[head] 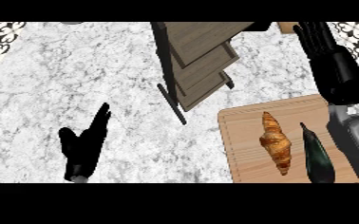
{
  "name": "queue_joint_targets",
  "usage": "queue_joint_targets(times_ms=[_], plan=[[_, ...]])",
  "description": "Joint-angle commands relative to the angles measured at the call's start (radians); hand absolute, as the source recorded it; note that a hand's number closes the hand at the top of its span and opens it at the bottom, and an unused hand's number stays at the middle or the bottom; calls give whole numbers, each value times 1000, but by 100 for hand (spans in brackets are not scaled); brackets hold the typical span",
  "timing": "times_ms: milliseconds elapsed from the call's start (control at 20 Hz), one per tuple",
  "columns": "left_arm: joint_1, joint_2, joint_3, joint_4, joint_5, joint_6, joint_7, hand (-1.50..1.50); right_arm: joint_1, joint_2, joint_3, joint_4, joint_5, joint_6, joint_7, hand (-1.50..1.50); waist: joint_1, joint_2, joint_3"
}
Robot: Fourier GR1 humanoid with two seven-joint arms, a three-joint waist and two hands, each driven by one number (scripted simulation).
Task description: Pick the croissant from the cutting board and place it in the tiered basket
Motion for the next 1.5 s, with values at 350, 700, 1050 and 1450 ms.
queue_joint_targets(times_ms=[350, 700, 1050, 1450], plan=[[-84, 209, 129, -25, -162, 70, -83, 0, 376, -40, -150, 169, 45, -307, 130, 150, -104, 21, -15], [-167, 248, 140, 13, -204, 54, -47, 0, 667, 52, -150, -217, 95, -641, 210, -150, -60, -10, -12], [-148, 254, 132, -8, -194, 12, -58, 0, 842, -348, -72, -428, 148, -404, 526, -150, -17, -2, -16], [-237, 202, 106, 44, -242, 26, -42, 0, 661, -612, -78, -667, 123, -339, 1062, -150, 20, 6, -12]])
